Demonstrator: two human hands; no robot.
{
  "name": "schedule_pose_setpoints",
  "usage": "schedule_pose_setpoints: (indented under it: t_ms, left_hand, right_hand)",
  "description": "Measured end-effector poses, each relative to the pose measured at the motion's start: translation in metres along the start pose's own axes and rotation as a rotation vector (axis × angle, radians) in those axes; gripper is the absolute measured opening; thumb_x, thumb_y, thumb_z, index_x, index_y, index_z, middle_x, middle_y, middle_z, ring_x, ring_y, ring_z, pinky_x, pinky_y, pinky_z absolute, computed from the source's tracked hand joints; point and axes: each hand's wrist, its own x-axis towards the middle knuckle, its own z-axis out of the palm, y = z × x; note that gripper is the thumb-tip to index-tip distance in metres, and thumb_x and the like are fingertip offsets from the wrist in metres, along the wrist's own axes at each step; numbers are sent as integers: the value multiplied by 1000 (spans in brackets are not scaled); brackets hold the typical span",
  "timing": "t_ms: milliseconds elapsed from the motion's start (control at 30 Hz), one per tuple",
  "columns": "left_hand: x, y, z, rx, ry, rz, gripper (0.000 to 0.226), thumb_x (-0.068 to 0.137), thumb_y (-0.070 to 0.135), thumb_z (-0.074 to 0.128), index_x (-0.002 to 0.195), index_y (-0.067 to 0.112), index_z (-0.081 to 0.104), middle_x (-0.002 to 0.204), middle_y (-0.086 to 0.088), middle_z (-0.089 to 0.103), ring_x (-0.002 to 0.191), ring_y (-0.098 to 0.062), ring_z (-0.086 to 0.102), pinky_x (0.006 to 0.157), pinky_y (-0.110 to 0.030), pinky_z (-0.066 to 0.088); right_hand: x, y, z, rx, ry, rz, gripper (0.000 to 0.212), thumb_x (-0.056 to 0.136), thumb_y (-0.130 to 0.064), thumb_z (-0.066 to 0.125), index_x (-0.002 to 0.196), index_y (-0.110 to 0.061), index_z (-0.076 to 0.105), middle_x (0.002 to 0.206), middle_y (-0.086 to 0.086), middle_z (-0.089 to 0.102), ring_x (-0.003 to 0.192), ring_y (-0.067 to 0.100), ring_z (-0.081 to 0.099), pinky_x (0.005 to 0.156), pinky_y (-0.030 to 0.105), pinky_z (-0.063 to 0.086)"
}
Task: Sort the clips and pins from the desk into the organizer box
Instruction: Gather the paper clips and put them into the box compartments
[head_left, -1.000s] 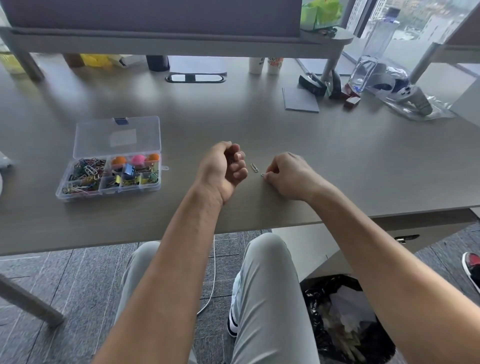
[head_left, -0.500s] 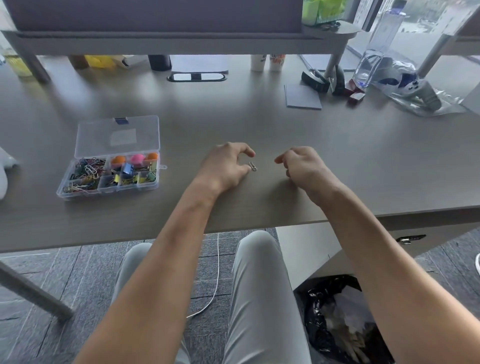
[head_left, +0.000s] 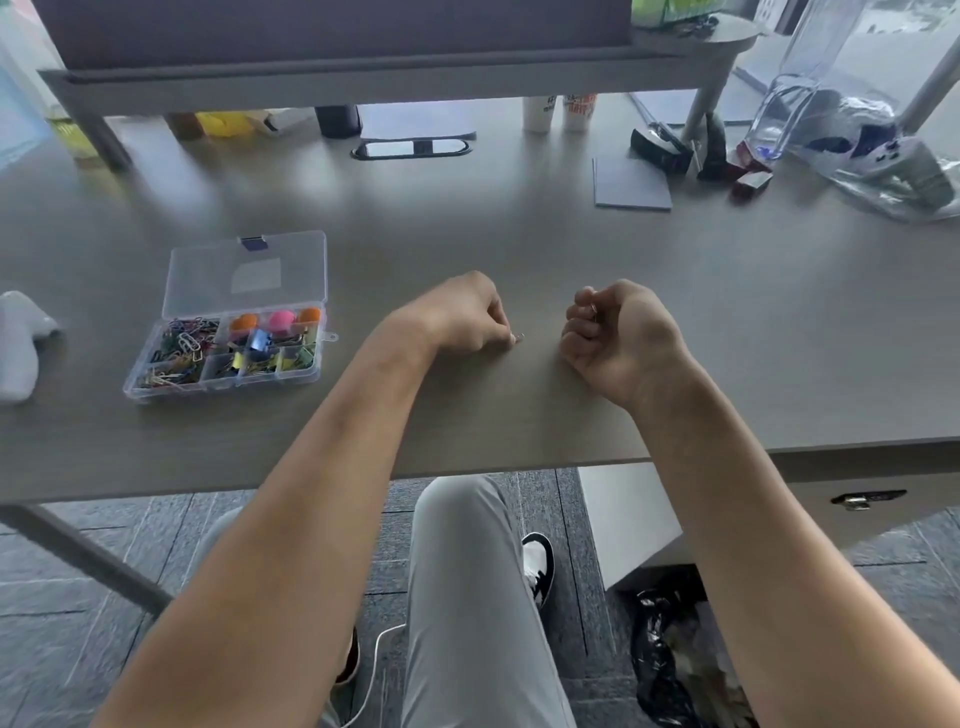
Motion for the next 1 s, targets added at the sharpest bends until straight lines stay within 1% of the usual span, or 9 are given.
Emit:
schedule_pose_setpoints:
  t_ms: [100,200,300,400,533,633,733,900,1000]
  left_hand:
    - [0,9,0,149,-53,-35,33,87,32,65,66,6,65,65,-8,63,64,-24,56,54,-26,38]
    - [-11,18,1,149,30,-80,38,95,35,47,67,9,47,74,-15,50,73,-29,46,60,-33,32]
    - [-36,6,5,-207,193,-117,40,97,28,39,61,10,39,69,-13,46,65,-26,40,55,-35,29]
    - [-78,-12,12,-792,388,-191,30,88,31,39,61,17,35,55,-6,32,47,-18,24,49,-28,20]
    - [-131,-36,5,-1427,381,-245,40,96,18,39,57,25,30,50,4,20,47,-15,8,43,-18,11]
    - [-160,-67,-17,-1777,412,-267,34,96,17,37,63,20,41,52,4,27,40,-9,16,36,-17,13]
    - [-185,-104,-37,-1980,590,-293,35,99,14,31,67,17,45,51,5,32,38,-8,20,33,-17,16]
    - [-205,-162,-67,-2156,1061,-384,26,90,10,33,67,16,44,59,2,30,44,-12,25,39,-19,23]
    - [-206,-179,-84,-2279,1074,-468,26,90,6,32,69,11,45,64,-2,34,53,-15,31,51,-24,31]
  right_hand:
    - [4,5,2,57,-7,2,27,92,-6,28,72,-15,45,65,-1,34,47,10,29,35,21,26]
    - [3,7,8,107,-14,7,28,94,-9,30,70,-14,45,66,1,38,49,12,36,39,21,30]
    - [1,13,16,110,18,9,31,99,-13,36,70,-12,48,68,2,43,52,14,42,42,21,34]
    - [-3,26,34,67,55,-21,32,103,-12,40,73,-10,54,71,4,52,57,17,53,45,21,45]
    - [-11,52,77,-19,40,-41,31,106,-11,38,89,0,62,79,10,61,75,24,63,67,28,56]
    - [-15,73,120,-37,-45,-13,34,107,-12,38,91,4,64,79,13,63,77,25,64,71,30,58]
    - [-16,97,159,-115,-73,23,32,106,-10,38,91,4,62,82,14,61,73,24,61,68,30,58]
    - [-17,130,207,-247,-110,78,36,108,-12,36,88,4,61,83,16,58,73,23,58,71,30,56]
    - [-13,145,225,-249,-120,104,31,107,-11,38,100,7,62,95,20,59,83,26,60,72,31,58]
